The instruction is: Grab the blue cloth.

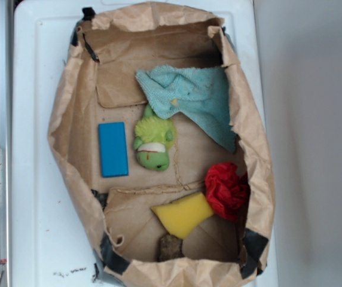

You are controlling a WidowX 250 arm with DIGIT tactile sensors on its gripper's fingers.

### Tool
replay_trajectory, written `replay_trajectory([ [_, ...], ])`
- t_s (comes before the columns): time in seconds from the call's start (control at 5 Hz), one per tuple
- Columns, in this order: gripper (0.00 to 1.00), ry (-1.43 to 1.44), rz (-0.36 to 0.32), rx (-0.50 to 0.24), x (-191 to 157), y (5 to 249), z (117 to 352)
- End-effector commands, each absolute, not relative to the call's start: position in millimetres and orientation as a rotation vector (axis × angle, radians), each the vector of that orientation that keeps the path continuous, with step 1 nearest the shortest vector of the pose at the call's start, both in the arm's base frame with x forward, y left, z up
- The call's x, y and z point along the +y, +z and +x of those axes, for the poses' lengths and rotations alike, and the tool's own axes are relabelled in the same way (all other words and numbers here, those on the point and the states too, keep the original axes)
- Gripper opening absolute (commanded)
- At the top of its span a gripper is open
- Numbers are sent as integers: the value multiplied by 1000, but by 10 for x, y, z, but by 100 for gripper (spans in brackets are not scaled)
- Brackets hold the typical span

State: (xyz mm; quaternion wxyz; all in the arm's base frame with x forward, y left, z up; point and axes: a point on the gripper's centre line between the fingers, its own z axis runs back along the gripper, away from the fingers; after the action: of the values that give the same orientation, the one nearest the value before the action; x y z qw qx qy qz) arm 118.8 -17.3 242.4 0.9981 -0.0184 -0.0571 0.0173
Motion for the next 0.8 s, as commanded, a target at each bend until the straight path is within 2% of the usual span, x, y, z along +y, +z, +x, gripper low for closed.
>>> replay_trajectory([
  [0.0,100,35,-37,-114,-173,2424,1188],
  [0.2,100,57,-29,-150,-200,2333,1577],
  [0.6,100,127,-49,-168,-15,2270,2117],
])
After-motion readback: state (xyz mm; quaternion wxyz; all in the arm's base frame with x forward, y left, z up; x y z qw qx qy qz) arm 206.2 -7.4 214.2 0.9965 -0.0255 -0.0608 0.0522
